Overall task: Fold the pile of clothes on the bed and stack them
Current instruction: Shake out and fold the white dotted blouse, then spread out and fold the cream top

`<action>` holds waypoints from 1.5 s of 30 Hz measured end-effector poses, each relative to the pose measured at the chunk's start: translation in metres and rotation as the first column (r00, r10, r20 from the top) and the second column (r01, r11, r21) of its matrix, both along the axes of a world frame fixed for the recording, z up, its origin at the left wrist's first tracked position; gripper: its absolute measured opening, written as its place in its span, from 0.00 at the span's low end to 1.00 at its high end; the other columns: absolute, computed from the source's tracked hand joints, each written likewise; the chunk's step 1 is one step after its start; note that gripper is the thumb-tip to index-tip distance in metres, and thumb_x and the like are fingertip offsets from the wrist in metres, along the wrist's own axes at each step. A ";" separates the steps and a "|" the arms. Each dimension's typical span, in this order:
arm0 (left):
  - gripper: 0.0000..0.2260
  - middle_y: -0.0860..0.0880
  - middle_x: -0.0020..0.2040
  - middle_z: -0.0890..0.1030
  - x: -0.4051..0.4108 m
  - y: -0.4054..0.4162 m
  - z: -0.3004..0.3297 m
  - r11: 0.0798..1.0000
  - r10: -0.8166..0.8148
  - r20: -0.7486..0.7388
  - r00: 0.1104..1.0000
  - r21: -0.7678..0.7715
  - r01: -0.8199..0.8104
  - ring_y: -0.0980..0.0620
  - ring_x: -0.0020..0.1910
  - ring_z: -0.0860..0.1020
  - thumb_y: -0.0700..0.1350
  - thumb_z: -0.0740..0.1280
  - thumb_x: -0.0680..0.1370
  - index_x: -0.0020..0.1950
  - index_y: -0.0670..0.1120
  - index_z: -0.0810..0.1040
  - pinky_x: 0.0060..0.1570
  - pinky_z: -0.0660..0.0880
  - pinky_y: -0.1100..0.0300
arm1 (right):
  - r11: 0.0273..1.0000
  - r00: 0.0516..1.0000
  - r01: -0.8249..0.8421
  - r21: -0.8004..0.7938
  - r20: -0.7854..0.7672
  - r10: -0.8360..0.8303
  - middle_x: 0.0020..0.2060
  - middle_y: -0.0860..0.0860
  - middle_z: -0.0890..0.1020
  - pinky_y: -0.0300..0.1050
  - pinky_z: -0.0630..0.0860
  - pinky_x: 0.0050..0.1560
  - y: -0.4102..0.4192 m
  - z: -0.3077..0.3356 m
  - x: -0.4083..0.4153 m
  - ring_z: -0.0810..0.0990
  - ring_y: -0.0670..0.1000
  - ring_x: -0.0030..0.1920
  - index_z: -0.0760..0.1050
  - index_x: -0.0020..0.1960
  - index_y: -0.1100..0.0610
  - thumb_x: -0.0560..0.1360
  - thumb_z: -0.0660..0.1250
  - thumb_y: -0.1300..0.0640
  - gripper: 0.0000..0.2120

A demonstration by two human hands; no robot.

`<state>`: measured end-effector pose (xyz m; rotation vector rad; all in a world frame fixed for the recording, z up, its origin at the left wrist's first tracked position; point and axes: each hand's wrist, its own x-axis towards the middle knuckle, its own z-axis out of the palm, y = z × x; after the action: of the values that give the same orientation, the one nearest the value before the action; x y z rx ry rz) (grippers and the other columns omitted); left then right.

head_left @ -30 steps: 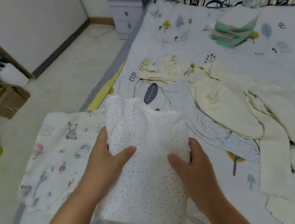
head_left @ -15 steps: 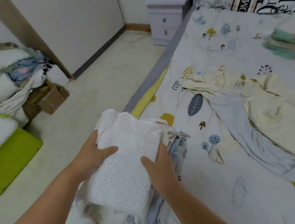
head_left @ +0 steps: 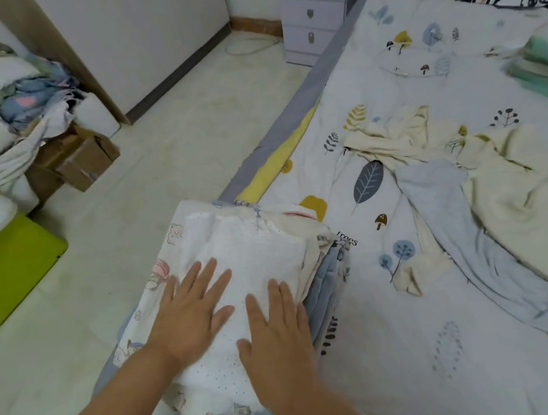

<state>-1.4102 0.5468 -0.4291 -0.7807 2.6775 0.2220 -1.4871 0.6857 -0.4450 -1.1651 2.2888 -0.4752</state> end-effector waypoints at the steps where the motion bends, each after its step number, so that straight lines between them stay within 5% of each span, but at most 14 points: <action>1: 0.44 0.54 0.73 0.34 0.003 -0.003 -0.006 0.999 0.034 0.066 0.997 0.027 -0.036 0.51 0.75 0.37 0.71 0.18 0.59 0.71 0.54 0.33 0.73 0.39 0.49 | 0.999 0.999 -0.034 0.033 -0.005 0.034 0.75 0.53 0.35 0.54 0.35 0.72 0.000 -0.004 0.002 0.32 0.54 0.74 0.40 0.76 0.48 0.80 0.52 0.46 0.30; 3: 0.47 0.57 0.70 0.31 0.003 -0.006 -0.010 0.995 0.075 0.106 0.992 0.055 -0.082 0.52 0.75 0.36 0.73 0.17 0.54 0.70 0.54 0.30 0.73 0.39 0.49 | 0.997 0.999 -0.052 0.060 -0.002 0.052 0.75 0.53 0.35 0.56 0.37 0.72 0.000 -0.007 0.001 0.31 0.54 0.74 0.40 0.76 0.48 0.81 0.51 0.45 0.30; 5: 0.44 0.57 0.71 0.32 0.001 -0.005 -0.008 0.994 0.094 0.088 0.992 0.055 -0.099 0.52 0.76 0.38 0.74 0.23 0.61 0.74 0.55 0.34 0.73 0.39 0.49 | 0.997 0.999 -0.051 0.053 0.016 0.050 0.76 0.54 0.36 0.56 0.38 0.73 0.000 -0.004 -0.002 0.33 0.54 0.74 0.41 0.77 0.49 0.81 0.51 0.46 0.29; 8: 0.26 0.51 0.78 0.49 -0.006 -0.002 0.004 0.993 0.114 -0.037 0.993 -0.009 -0.114 0.50 0.76 0.48 0.62 0.45 0.79 0.76 0.56 0.50 0.73 0.43 0.48 | 1.000 0.999 -0.013 -0.010 0.043 0.014 0.76 0.53 0.43 0.52 0.42 0.74 0.005 0.008 -0.013 0.39 0.53 0.76 0.46 0.77 0.51 0.81 0.52 0.48 0.28; 13: 0.16 0.46 0.70 0.68 -0.037 0.021 0.036 0.998 0.051 -0.275 0.960 0.052 -0.039 0.46 0.69 0.67 0.42 0.64 0.77 0.65 0.48 0.75 0.65 0.63 0.55 | 0.994 0.996 0.074 -0.077 0.063 -0.070 0.71 0.51 0.58 0.48 0.57 0.70 0.038 0.032 -0.041 0.56 0.52 0.71 0.52 0.75 0.52 0.79 0.55 0.51 0.26; 17: 0.13 0.53 0.62 0.75 -0.075 0.051 0.052 0.977 -0.048 -0.252 0.967 0.190 0.098 0.55 0.58 0.74 0.44 0.61 0.79 0.63 0.51 0.75 0.52 0.66 0.68 | 0.993 0.993 0.113 -0.023 0.039 -0.112 0.63 0.52 0.67 0.47 0.67 0.62 0.082 0.047 -0.076 0.66 0.53 0.62 0.62 0.69 0.54 0.79 0.54 0.53 0.18; 24: 0.06 0.58 0.42 0.75 -0.151 0.121 0.065 0.916 -0.228 -0.175 0.958 0.294 0.271 0.57 0.43 0.74 0.46 0.59 0.79 0.47 0.59 0.70 0.38 0.66 0.71 | 0.962 0.977 0.211 0.173 0.000 -0.214 0.63 0.52 0.69 0.47 0.67 0.61 0.177 0.058 -0.138 0.67 0.54 0.63 0.66 0.66 0.53 0.79 0.56 0.54 0.17; 28: 0.11 0.56 0.55 0.79 -0.198 0.167 0.056 0.902 -0.277 -0.186 0.943 0.289 0.322 0.58 0.50 0.76 0.48 0.59 0.79 0.60 0.54 0.74 0.47 0.68 0.69 | 0.919 0.947 0.316 0.237 -0.025 -0.319 0.63 0.51 0.69 0.45 0.66 0.61 0.239 0.052 -0.178 0.67 0.52 0.63 0.65 0.67 0.53 0.79 0.55 0.54 0.16; 32: 0.11 0.55 0.55 0.79 -0.241 0.211 0.034 0.875 -0.332 -0.192 0.924 0.305 0.377 0.59 0.49 0.76 0.48 0.59 0.79 0.60 0.53 0.74 0.44 0.66 0.69 | 0.853 0.900 0.432 0.292 -0.082 -0.427 0.57 0.50 0.69 0.42 0.67 0.57 0.303 0.038 -0.218 0.68 0.51 0.62 0.66 0.60 0.51 0.79 0.55 0.55 0.10; 34: 0.12 0.55 0.56 0.78 -0.259 0.231 0.019 0.868 -0.319 -0.199 0.927 0.332 0.370 0.61 0.47 0.73 0.48 0.59 0.80 0.62 0.53 0.73 0.43 0.64 0.72 | 0.811 0.872 0.487 0.324 -0.125 -0.474 0.60 0.52 0.69 0.42 0.68 0.57 0.331 0.030 -0.238 0.67 0.51 0.62 0.65 0.65 0.51 0.79 0.55 0.56 0.14; 37: 0.14 0.54 0.62 0.75 -0.293 0.263 -0.007 0.860 -0.329 -0.215 0.919 0.333 0.386 0.58 0.57 0.73 0.47 0.58 0.80 0.66 0.52 0.70 0.51 0.64 0.71 | 0.735 0.811 0.583 0.346 -0.198 -0.551 0.65 0.53 0.66 0.42 0.67 0.59 0.371 0.010 -0.270 0.66 0.52 0.64 0.60 0.70 0.53 0.79 0.54 0.55 0.19; 45: 0.22 0.49 0.71 0.65 -0.381 0.324 -0.072 0.874 -0.346 -0.167 0.923 0.301 0.382 0.52 0.66 0.66 0.44 0.57 0.80 0.73 0.47 0.59 0.61 0.64 0.63 | 0.631 0.690 0.722 0.284 -0.354 -0.631 0.75 0.59 0.42 0.57 0.51 0.72 0.409 -0.057 -0.349 0.44 0.60 0.75 0.41 0.76 0.52 0.78 0.57 0.45 0.34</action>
<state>-1.7914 0.8708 -0.5006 -0.1578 2.7187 0.6091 -1.8361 1.0945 -0.5015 -0.0923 2.8119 -0.0989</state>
